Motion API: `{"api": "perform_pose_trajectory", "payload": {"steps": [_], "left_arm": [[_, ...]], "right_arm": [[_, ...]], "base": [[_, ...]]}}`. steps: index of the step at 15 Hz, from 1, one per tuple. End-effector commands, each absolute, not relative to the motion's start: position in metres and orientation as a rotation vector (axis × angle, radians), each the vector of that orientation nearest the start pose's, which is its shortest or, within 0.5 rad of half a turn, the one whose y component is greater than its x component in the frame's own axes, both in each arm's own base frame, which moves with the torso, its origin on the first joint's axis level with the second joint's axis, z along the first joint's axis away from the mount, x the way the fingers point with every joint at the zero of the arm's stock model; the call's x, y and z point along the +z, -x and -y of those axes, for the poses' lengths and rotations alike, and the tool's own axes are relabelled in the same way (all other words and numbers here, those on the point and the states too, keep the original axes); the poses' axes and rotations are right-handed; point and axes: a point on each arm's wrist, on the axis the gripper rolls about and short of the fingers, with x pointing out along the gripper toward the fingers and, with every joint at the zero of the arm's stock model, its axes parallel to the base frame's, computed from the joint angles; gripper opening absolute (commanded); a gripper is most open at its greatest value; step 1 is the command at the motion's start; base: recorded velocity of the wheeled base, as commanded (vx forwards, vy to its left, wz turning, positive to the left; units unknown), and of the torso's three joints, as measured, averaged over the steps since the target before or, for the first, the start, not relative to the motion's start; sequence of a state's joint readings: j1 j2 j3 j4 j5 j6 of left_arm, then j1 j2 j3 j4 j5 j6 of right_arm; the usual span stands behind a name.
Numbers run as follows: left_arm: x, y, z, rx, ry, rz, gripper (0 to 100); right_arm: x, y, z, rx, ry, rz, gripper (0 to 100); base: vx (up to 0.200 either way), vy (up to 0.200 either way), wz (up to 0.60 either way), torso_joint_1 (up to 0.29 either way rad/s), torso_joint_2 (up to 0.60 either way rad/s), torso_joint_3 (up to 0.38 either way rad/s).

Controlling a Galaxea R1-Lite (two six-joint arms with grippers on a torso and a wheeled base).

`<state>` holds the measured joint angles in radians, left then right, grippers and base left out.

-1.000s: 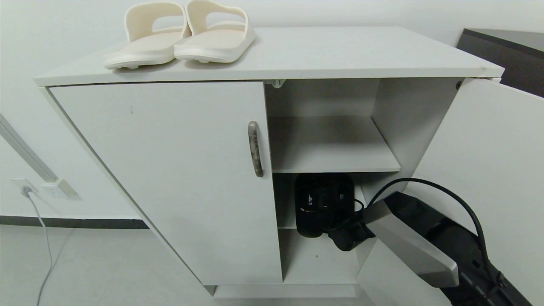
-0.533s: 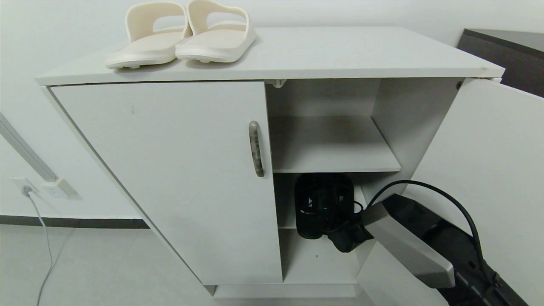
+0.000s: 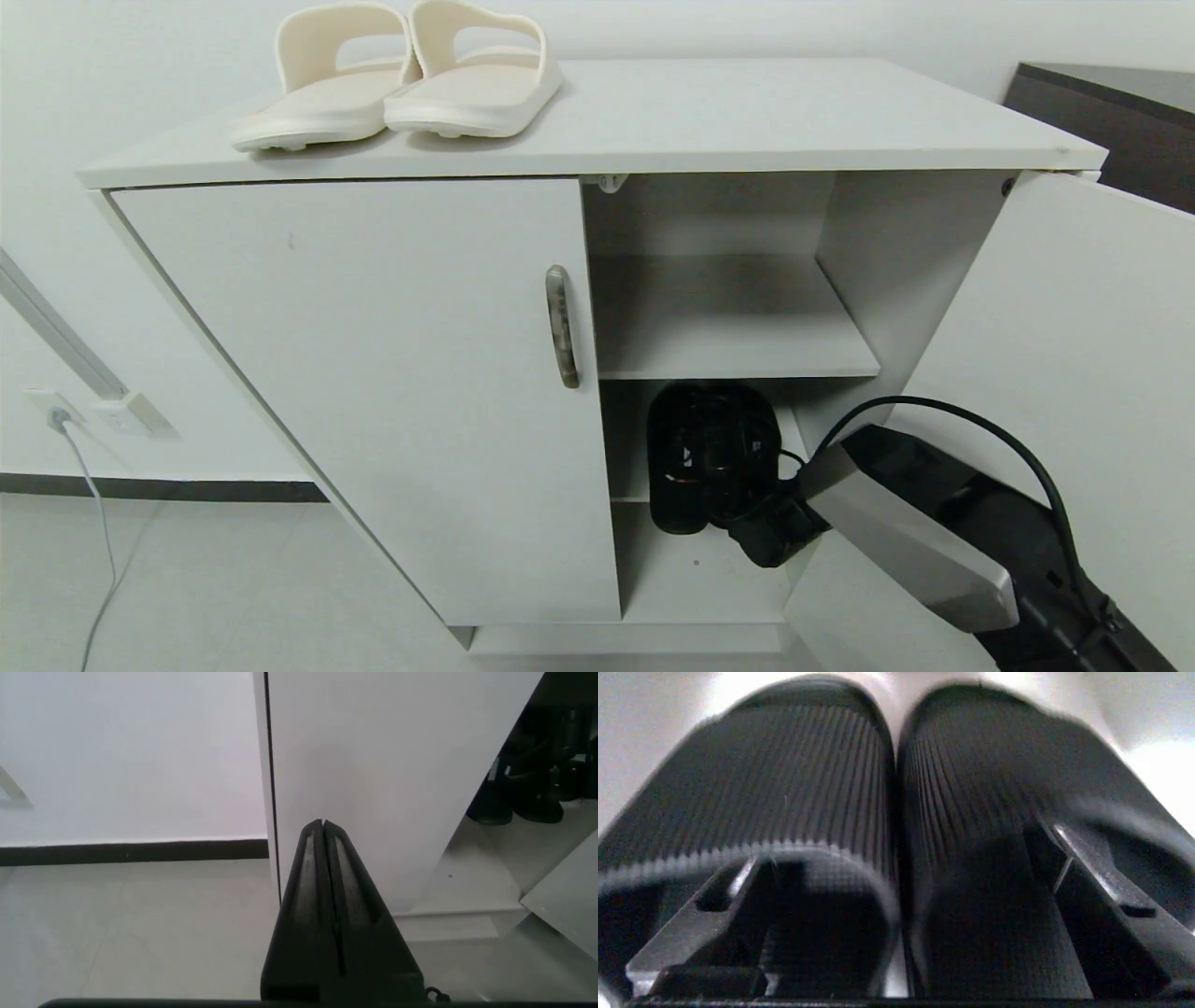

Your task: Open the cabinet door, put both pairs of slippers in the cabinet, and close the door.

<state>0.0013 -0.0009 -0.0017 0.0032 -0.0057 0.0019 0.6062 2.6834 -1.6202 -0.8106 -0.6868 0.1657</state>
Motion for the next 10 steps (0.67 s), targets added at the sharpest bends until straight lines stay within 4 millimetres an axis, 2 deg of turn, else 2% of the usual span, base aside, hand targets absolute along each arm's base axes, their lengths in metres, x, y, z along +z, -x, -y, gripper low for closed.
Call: {"api": "perform_pose_trajectory", "payload": {"steps": [1,7,8,10], "left_arm": [[0.076,0.023,0.0,-0.005,-0.002,-0.002,0],[0.076,0.023,0.0,-0.006,-0.002,-0.002,0],[0.076,0.023,0.0,-0.006,-0.002,-0.002,0],[0.076,0.023,0.0,-0.006,-0.002,-0.002,0]], "right_arm": [[0.014,-0.405,-0.277,-0.083,-0.012,-0.192,100],[0.033,-0.299,-0.258,0.002,0.065,-0.26,100],[0.035,-0.285,-0.254,0.016,0.06,-0.268,100],[0.042,-0.272,-0.249,0.029,0.048,-0.269,100]], "base": [[0.0,0.0,0.0,0.0,0.0,0.0],[0.0,0.0,0.0,0.0,0.0,0.0],[0.0,0.0,0.0,0.0,0.0,0.0],[0.0,0.0,0.0,0.0,0.0,0.0]]}}
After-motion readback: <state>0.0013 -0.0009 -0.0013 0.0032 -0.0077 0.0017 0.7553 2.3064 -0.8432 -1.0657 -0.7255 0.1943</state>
